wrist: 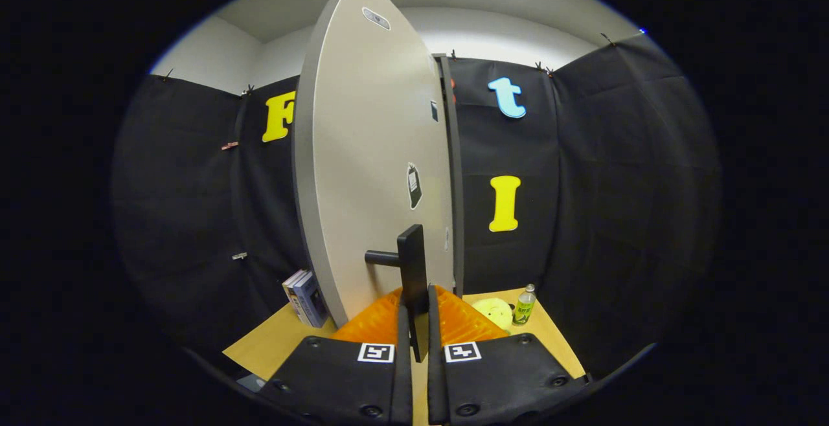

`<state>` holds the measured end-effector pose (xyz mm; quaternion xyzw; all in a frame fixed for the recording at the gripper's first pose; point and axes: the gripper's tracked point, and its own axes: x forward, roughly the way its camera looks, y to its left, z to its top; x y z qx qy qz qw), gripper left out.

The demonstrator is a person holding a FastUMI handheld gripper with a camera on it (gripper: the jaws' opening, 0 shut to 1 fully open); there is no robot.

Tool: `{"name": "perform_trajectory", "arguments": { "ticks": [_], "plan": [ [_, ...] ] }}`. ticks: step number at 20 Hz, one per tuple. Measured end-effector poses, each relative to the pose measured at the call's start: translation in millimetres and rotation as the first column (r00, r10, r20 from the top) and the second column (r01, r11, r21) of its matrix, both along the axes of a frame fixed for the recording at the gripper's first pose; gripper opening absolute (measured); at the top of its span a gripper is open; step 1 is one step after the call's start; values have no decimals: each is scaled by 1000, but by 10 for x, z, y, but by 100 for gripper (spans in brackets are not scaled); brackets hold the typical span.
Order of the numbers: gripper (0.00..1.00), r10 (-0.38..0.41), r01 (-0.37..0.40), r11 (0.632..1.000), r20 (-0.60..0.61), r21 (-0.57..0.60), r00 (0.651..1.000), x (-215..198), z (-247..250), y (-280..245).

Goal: Open the shoe cabinet door, grab the shoes and put them into the shoe cabinet, then close the shoe cabinet door.

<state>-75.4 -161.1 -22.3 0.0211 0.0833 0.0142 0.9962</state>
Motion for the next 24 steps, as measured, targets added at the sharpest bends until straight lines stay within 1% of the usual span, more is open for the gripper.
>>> {"name": "perform_trajectory", "arguments": {
  "ticks": [4, 7, 12, 14, 18, 24],
  "plan": [
    [13, -37, 37, 999, 10, -2, 999, 3, 21, -265],
    [8, -57, 57, 998, 14, -3, 998, 2, 33, -404],
    [8, -34, 34, 999, 15, 1, 999, -47, 40, -555],
    [8, -31, 31, 1000, 34, -3, 999, -58, 83, -588],
    [8, -76, 76, 997, 40, 6, 996, -131, 94, -653],
    [8, -122, 124, 992, 98, -14, 988, -421, 280, -621]
  ]
}}
